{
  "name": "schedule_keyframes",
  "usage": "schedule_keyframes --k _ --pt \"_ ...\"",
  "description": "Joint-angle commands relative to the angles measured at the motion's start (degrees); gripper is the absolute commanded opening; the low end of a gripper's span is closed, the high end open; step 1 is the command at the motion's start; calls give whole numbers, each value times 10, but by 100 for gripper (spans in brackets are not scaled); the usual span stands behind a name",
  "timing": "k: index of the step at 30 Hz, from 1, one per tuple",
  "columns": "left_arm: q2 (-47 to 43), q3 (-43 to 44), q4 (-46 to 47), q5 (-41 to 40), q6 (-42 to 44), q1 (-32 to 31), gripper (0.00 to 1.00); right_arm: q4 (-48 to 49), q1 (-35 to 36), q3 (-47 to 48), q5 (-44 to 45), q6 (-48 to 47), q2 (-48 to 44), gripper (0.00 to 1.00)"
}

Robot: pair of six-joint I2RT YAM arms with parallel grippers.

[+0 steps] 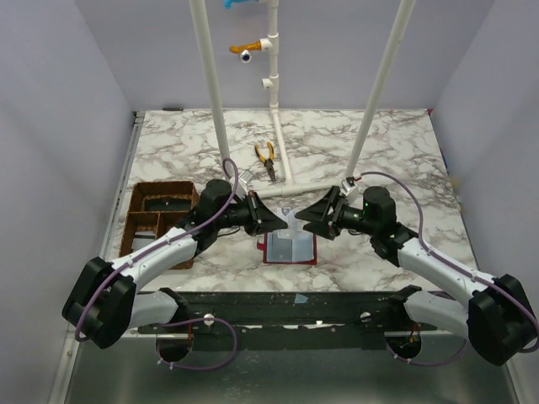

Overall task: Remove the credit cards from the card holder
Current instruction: Place the credit card in the storage box.

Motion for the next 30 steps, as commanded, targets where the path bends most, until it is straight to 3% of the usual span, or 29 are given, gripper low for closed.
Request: schedule_keyframes --k 1,4,8,17,24,30 --pt "-32 16 -66 -25 47 -1 0 -82 1 38 41 -51 -22 90" --pt "-54 37 -148 -61 95 -1 0 -129 1 57 65 -73 -23 100" --pt "-92 66 -267 -120 162 0 0 -177 0 78 96 -94 -19 100" --pt "-159 74 -405 -217 242 23 0 -233 1 112 158 -132 2 100" --pt "-193 115 -533 -317 295 62 0 -247 1 109 198 -158 25 100" --pt "-199 139 -613 -347 318 130 0 -271 1 138 225 -158 59 100"
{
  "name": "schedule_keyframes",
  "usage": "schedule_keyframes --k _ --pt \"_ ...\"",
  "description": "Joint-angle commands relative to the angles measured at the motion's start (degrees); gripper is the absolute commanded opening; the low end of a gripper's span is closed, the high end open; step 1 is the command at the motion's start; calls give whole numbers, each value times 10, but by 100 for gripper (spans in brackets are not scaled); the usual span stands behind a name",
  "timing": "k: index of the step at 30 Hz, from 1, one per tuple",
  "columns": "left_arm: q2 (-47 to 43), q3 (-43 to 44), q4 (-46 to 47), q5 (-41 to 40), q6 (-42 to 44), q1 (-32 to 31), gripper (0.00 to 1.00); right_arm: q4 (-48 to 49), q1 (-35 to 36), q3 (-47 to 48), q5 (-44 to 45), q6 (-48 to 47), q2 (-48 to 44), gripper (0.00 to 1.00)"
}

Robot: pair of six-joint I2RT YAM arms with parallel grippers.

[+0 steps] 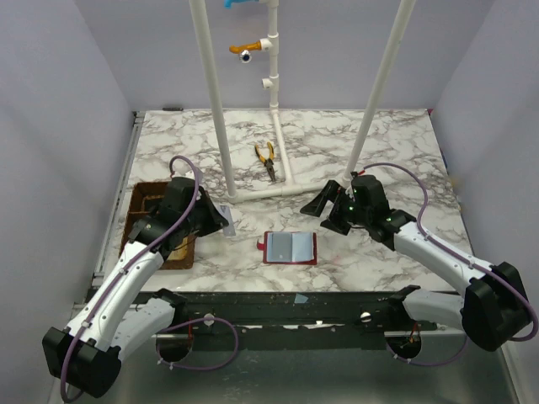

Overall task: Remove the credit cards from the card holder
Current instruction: Place the credit card in the storage box.

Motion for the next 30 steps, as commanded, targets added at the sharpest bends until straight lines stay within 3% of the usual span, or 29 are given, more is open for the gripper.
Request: schedule_keyframes --k 1,11,20,30 --pt "-8 32 -104 -62 38 52 0 -29 1 39 43 -9 23 100" --pt "25 104 -214 -140 62 143 0 -78 -2 150 84 -25 111 100" --pt "52 106 -215 -191 82 241 0 -108 -21 222 67 -73 198 100" --pt "106 126 -211 -226 85 397 0 -124 -46 239 44 -106 233 100"
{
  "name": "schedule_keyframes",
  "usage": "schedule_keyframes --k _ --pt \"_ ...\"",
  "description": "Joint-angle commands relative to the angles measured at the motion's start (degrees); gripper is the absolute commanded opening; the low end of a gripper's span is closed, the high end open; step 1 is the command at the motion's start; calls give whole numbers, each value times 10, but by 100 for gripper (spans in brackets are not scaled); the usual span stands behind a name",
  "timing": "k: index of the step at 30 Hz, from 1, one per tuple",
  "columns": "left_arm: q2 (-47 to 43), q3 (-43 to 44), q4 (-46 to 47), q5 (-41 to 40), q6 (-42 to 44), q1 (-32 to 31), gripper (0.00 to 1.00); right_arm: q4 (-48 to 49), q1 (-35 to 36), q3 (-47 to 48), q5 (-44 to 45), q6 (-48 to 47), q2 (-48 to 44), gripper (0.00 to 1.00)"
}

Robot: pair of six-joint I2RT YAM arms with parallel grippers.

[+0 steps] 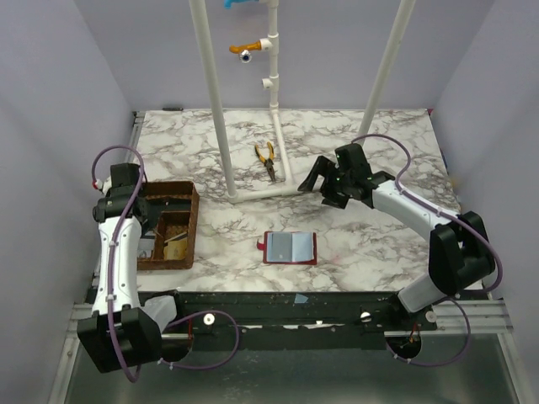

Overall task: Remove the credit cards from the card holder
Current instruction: Place the credit card in the storage box.

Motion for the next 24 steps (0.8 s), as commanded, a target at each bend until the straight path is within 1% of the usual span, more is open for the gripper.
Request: schedule_keyframes --k 1,7,12,17,24 --pt "23 20 -6 -38 7 66 0 -23 -11 23 -18 -29 13 100" --pt "28 13 17 -53 -7 136 0 -23 -14 29 -36 -36 28 100" --pt "40 9 43 -30 -7 187 0 -23 -15 37 -48 -39 41 100" --pt "53 -6 64 4 -10 193 0 -24 -14 37 -50 -43 43 100" --pt "64 -20 77 -5 -13 193 0 -24 -15 30 -57 -41 43 100"
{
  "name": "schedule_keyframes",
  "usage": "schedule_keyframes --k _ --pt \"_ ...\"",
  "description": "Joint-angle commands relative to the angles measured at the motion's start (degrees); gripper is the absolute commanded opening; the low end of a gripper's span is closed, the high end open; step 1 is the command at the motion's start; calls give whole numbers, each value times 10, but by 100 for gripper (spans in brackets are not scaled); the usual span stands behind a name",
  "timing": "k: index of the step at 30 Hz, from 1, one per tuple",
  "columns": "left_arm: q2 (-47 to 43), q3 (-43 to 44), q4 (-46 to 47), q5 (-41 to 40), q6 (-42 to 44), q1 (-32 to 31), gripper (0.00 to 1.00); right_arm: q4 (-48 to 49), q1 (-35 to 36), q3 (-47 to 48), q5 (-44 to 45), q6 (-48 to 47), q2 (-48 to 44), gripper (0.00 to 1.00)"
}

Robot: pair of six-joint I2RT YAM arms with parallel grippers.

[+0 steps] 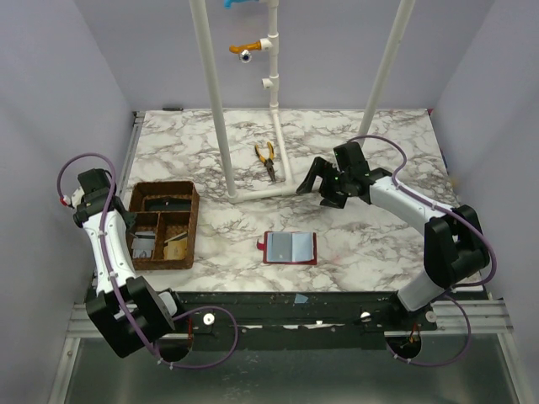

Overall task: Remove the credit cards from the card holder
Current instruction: Place the credit card in the storage box.

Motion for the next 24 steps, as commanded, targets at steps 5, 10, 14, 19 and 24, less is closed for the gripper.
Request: schedule_keyframes --k 5,10,14,19,24 --pt "3 -12 23 18 -2 3 23 -8 -5 5 -23 -7 8 100" --pt "-16 -11 24 23 6 3 78 -4 -5 3 -28 -1 8 100" --pt "-32 -14 27 40 11 3 84 -3 -4 3 -34 1 8 100" --pt "-46 -22 34 70 14 2 85 -2 -4 5 -37 -1 9 100" --pt "-55 -19 31 83 18 -10 86 0 -4 6 -38 0 5 100"
